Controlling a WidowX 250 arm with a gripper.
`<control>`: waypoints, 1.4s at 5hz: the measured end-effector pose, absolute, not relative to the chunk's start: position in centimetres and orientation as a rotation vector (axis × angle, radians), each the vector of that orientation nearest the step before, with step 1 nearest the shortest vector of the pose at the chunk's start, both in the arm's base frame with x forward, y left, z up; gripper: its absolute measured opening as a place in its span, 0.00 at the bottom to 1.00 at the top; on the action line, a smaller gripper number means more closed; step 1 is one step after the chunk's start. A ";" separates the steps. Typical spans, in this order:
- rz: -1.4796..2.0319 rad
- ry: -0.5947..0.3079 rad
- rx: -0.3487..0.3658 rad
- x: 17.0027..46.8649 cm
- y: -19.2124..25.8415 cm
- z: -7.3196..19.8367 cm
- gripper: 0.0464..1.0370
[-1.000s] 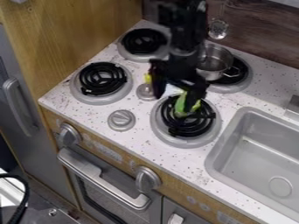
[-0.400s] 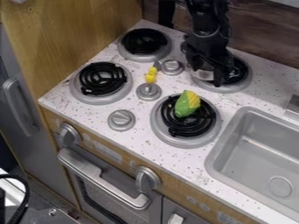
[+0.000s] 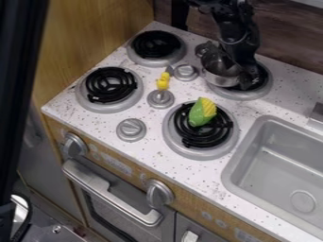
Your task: Move the pot from the top right burner to the down left burner
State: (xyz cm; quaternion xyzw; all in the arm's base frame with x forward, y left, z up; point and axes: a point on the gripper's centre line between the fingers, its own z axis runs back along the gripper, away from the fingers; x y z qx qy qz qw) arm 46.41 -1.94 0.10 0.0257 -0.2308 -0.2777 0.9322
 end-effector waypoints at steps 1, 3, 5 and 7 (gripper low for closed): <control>-0.568 -0.475 0.092 48.0 -0.9 -0.3 0.96; -0.504 -0.379 0.092 48.7 1.8 -3.1 0.96; -0.458 -0.313 0.027 48.1 1.6 -5.3 0.91; -0.482 -0.331 0.023 48.4 0.8 -5.3 0.33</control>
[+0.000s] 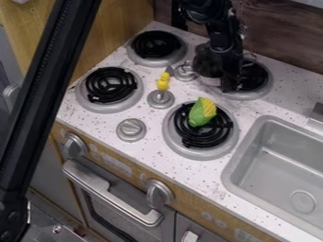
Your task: Move the pot from the top right burner to the down left burner
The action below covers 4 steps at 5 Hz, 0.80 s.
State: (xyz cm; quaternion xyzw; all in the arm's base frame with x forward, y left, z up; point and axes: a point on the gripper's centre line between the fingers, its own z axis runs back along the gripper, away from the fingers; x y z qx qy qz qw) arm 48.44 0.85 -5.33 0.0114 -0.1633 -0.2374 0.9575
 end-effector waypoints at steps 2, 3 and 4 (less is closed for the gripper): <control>-0.520 -0.357 0.009 47.5 0.3 -4.5 0.04; -0.490 -0.393 0.025 46.5 0.5 -2.8 0.03; -0.402 -0.364 0.074 45.9 2.2 -0.9 0.03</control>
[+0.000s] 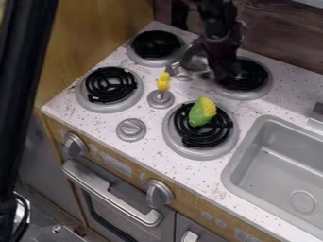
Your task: Move the pot from the top right burner to the down left burner
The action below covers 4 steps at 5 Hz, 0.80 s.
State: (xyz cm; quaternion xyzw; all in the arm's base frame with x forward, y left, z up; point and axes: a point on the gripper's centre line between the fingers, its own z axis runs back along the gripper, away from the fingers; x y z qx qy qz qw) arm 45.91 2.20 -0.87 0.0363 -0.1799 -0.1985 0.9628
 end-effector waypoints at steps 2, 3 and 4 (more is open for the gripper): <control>-0.167 -0.200 0.178 42.2 9.7 -1.4 0.03; -0.087 -0.185 0.174 41.2 12.3 -1.6 0.03; -0.031 -0.147 0.179 39.9 14.8 -1.7 0.03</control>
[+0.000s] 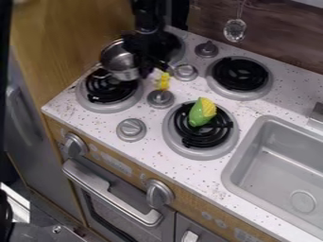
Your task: Move the pot from the top right burner to the down left burner
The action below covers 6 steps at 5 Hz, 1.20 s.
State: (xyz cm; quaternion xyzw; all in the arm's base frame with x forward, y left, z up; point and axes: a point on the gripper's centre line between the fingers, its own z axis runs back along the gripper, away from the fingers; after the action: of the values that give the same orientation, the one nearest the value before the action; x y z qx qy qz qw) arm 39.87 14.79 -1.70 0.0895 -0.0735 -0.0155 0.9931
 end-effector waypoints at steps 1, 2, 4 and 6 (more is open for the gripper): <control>-0.016 -0.099 0.165 38.6 15.3 -3.6 0.03; 0.029 -0.086 0.133 37.9 15.8 -4.0 0.03; 0.044 -0.039 0.111 36.8 15.8 -5.2 0.22; -0.045 -0.079 0.143 37.8 12.9 -0.2 0.81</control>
State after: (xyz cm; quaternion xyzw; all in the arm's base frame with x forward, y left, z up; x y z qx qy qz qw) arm 37.77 12.92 -0.19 0.0713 -0.0394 -0.0227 0.9964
